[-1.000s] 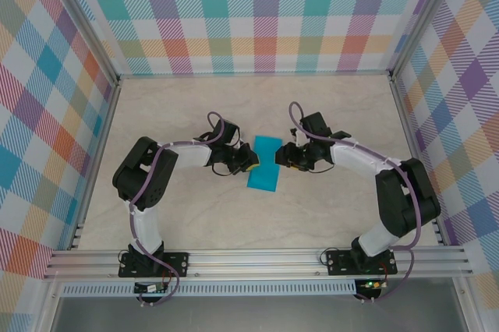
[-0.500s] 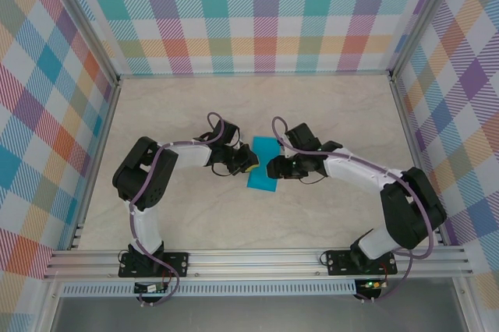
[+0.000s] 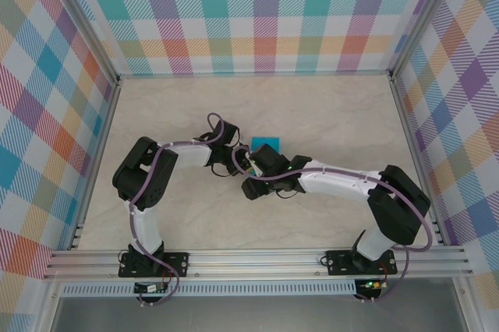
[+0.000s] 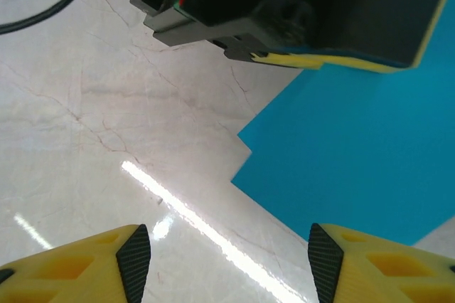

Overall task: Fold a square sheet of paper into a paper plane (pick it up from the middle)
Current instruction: Fold the triangle a second time at the center of the table.

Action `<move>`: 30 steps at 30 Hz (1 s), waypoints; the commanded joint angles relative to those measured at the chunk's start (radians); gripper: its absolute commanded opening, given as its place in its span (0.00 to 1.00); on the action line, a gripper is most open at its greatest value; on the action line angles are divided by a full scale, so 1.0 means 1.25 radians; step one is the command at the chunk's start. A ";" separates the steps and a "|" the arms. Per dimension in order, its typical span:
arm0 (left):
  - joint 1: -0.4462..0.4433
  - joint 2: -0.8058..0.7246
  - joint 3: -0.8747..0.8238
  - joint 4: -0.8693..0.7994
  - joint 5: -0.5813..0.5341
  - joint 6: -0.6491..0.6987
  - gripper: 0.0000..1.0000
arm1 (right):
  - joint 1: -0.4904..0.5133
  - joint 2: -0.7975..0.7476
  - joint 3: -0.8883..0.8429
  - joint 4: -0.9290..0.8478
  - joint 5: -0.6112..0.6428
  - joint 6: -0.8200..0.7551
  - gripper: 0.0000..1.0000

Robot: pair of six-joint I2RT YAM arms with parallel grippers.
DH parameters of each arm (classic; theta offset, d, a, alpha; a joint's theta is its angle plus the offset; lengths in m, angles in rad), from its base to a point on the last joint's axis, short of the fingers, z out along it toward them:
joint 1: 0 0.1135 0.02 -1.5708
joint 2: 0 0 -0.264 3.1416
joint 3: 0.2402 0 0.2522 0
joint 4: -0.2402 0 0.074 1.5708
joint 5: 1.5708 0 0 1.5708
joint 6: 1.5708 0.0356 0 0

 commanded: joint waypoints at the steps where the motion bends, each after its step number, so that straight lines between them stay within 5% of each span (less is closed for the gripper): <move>1: 0.007 -0.034 0.008 -0.012 0.005 0.003 0.12 | 0.027 0.036 0.032 0.006 0.094 -0.029 0.64; 14: 0.007 -0.039 0.013 -0.012 0.013 0.005 0.11 | 0.087 0.113 0.088 -0.037 0.312 -0.004 0.57; 30: 0.007 -0.058 0.015 -0.019 0.008 0.007 0.14 | 0.077 0.097 0.092 -0.083 0.337 0.044 0.11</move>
